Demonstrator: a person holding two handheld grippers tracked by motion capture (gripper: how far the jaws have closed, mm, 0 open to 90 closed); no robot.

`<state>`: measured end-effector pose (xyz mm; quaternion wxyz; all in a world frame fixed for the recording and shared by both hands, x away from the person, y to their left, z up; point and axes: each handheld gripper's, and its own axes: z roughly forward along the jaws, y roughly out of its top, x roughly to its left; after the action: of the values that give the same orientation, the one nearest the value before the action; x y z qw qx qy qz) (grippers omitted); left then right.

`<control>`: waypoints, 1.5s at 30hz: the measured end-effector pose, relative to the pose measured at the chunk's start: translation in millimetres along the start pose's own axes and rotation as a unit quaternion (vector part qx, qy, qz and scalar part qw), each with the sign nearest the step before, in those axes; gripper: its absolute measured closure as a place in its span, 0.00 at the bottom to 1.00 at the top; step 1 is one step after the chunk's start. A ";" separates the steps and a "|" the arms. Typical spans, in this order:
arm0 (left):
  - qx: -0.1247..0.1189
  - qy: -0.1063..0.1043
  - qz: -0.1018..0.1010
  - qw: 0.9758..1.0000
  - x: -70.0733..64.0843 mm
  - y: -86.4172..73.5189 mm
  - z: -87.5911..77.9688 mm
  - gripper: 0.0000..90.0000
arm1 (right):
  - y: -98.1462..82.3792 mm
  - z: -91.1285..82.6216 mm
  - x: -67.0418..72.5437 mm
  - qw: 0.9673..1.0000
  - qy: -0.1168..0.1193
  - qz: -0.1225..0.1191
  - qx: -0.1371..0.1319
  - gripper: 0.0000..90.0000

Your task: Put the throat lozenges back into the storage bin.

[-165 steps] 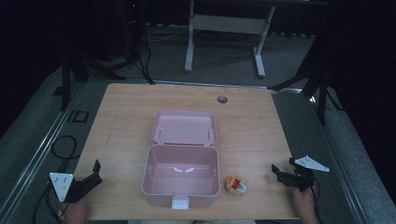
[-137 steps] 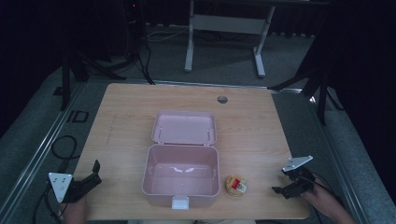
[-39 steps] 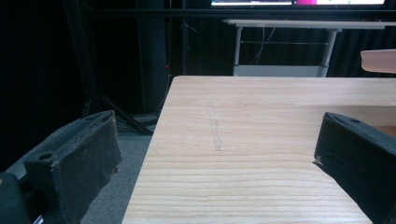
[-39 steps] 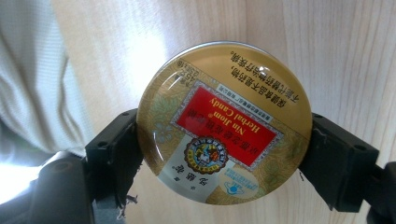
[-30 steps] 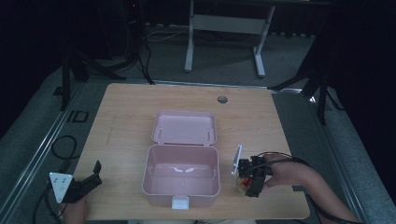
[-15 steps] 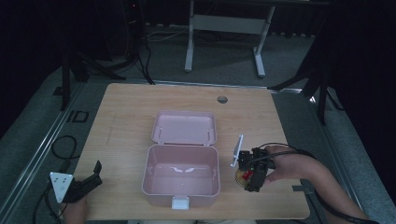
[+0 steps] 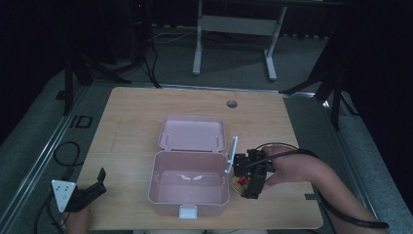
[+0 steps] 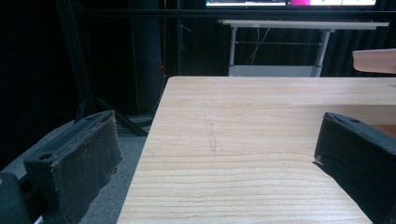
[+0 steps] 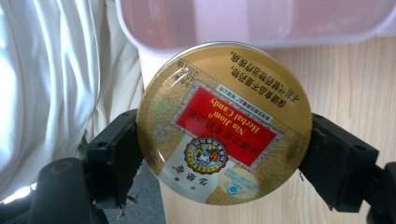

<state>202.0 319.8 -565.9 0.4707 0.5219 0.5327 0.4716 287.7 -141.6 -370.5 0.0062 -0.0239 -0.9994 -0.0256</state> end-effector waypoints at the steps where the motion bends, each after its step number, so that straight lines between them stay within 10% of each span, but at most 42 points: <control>1: 0.000 0.000 0.000 1.000 0.0 0.0 0.0 0.01 | 0.0 0.0 0.0 1.000 0.000 0.000 0.000 0.22; 19: -0.001 -0.002 -0.001 1.000 0.4 0.0 0.0 0.01 | 64.1 17.1 -0.5 0.999 -0.001 -0.053 -0.010 0.22; 45: 0.000 -0.004 0.000 1.000 0.4 -0.1 -0.1 0.01 | 90.7 82.3 -12.6 0.997 0.014 -0.059 0.038 0.22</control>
<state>201.8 320.2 -566.0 0.4725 0.5237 0.5306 0.4701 303.8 -47.5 -448.3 0.0196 0.0353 -0.9991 0.0118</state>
